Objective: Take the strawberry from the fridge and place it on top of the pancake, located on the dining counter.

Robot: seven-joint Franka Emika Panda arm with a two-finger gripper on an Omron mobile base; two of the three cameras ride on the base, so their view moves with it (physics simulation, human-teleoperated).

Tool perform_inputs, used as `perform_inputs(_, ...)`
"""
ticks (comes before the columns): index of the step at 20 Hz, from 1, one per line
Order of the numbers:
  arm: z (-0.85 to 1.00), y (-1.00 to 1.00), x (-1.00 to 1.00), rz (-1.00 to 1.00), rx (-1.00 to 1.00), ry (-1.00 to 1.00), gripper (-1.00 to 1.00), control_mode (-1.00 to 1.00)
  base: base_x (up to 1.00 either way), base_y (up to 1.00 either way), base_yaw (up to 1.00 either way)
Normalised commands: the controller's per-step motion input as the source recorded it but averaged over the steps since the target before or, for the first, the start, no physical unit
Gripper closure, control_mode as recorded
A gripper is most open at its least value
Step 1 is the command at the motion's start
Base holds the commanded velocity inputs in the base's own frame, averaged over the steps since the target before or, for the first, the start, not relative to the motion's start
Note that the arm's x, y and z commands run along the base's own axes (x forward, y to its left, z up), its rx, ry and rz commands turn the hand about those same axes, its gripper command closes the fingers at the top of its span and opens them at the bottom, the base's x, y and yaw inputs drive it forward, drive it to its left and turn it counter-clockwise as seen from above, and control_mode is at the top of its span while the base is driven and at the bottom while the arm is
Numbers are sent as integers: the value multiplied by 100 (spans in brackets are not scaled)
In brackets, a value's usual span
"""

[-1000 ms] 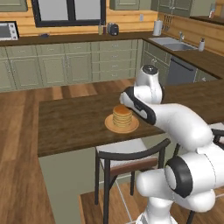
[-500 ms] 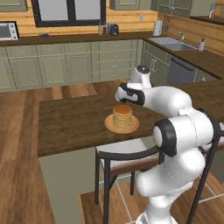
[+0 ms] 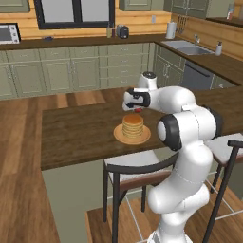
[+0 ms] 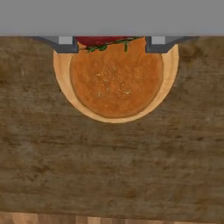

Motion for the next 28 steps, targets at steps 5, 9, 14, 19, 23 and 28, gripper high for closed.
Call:
perform_inputs(5, -17, 15, 15, -2, 0, 2, 100, -100, 0, 0, 0)
perform_inputs(9, -22, 9, 15, -5, 0, 0, 100, -100, 0, 0, 0)
perform_inputs(14, -31, 4, 14, -2, 0, 0, 100, -100, 0, 0, 0)
perform_inputs(19, -31, 0, 16, 0, 0, 0, 100, -100, 0, 0, 0)
perform_inputs(23, -25, 0, 11, 0, 0, 0, 100, -100, 0, 0, 0)
perform_inputs(28, -12, 0, 3, 0, 0, 0, 100, -100, 0, 0, 0)
